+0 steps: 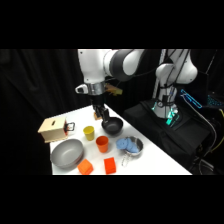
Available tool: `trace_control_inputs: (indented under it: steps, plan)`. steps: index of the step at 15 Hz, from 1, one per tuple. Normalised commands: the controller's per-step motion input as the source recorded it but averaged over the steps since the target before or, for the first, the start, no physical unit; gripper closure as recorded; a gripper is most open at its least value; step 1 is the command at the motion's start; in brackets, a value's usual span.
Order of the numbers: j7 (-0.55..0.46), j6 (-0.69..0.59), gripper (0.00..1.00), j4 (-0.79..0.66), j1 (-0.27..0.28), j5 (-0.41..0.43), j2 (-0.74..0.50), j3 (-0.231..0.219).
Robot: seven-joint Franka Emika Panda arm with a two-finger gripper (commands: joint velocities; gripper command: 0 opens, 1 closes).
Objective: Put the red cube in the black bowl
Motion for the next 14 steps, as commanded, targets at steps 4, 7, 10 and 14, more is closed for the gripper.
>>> trace_control_inputs:
  steps: [4,7,10,14]
  plan:
    - [0.07,0.04,0.00,0.01,-0.012,-0.022,0.01,0.020]
    - [0.19,0.09,0.00,0.06,0.021,-0.028,0.05,0.025]
    - [0.31,0.16,0.00,0.08,0.077,-0.053,0.09,0.038]
    - [0.36,0.17,0.00,0.09,0.120,-0.091,0.11,0.046]
